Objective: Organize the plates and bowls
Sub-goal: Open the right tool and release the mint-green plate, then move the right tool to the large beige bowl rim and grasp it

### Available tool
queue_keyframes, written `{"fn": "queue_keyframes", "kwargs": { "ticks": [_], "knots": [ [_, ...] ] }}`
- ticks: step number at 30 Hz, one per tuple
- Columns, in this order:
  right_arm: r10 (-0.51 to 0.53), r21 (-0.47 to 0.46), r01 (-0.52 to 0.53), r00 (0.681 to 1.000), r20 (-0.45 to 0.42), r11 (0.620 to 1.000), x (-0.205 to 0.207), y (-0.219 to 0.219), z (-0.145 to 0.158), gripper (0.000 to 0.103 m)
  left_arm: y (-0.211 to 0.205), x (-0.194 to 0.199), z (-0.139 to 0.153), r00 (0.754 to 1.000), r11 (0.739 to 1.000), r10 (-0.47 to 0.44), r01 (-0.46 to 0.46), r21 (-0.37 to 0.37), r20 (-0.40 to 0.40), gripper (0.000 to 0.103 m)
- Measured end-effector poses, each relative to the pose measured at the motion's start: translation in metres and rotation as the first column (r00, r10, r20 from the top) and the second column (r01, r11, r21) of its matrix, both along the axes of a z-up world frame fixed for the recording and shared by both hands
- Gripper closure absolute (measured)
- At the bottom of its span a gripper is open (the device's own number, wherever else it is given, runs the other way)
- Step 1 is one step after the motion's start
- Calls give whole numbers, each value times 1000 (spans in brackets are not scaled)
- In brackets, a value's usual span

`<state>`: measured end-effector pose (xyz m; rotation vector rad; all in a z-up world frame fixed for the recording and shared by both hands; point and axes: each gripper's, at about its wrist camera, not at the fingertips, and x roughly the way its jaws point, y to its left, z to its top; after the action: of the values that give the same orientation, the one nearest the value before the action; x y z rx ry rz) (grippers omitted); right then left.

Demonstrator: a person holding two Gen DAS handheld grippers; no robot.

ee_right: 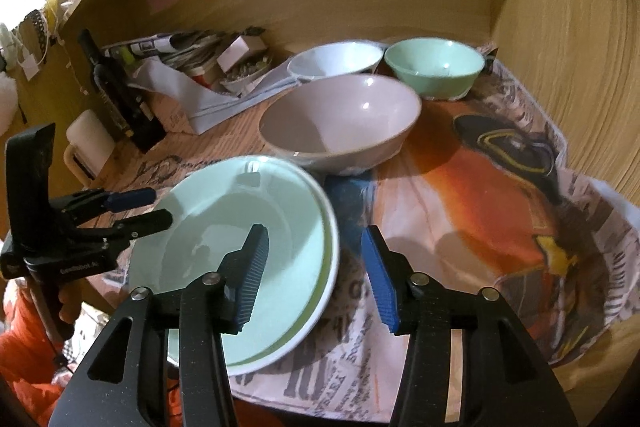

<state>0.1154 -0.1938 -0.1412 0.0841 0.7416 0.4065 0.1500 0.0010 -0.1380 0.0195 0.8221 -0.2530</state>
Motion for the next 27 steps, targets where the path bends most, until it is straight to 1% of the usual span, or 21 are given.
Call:
{"fn": "queue_keyframes", "kwargs": {
  "ticks": [2, 4, 6, 9, 12, 15, 19, 23, 27],
  "knots": [
    [-11, 2, 11, 1000, 16, 1000, 4, -3, 4, 57, -2, 4, 9, 999, 1000, 8, -9, 9, 36, 51],
    [-25, 7, 25, 999, 33, 1000, 8, -6, 8, 56, -3, 10, 17, 998, 1000, 18, -19, 15, 67, 49],
    [-43, 14, 43, 998, 53, 999, 14, -10, 13, 51, -4, 18, 25, 995, 999, 25, -27, 20, 93, 48],
    [-64, 20, 63, 995, 77, 998, 24, -13, 19, 48, -5, 36, 33, 994, 999, 29, -31, 17, 103, 47],
    [-86, 26, 83, 992, 93, 996, 37, -17, 23, 45, -10, 56, 37, 996, 1000, 28, -29, 6, 88, 47],
    [-105, 27, 103, 990, 95, 994, 52, -21, 25, 45, -16, 76, 37, 998, 1000, 19, -18, -11, 64, 47],
    [-118, 23, 117, 991, 66, 993, 74, -23, 18, 45, -24, 98, 32, 999, 1000, 3, -3, 5, 44, 47],
    [-127, 5, 127, 991, 31, 992, 94, -25, 8, 45, -28, 120, 25, 1000, 1000, 6, -6, 15, 17, 47],
    [-141, 2, 141, 990, -8, 990, 110, -28, -2, 45, -26, 142, 15, 1000, 1000, 16, -16, -9, -25, 47]
  ]
}}
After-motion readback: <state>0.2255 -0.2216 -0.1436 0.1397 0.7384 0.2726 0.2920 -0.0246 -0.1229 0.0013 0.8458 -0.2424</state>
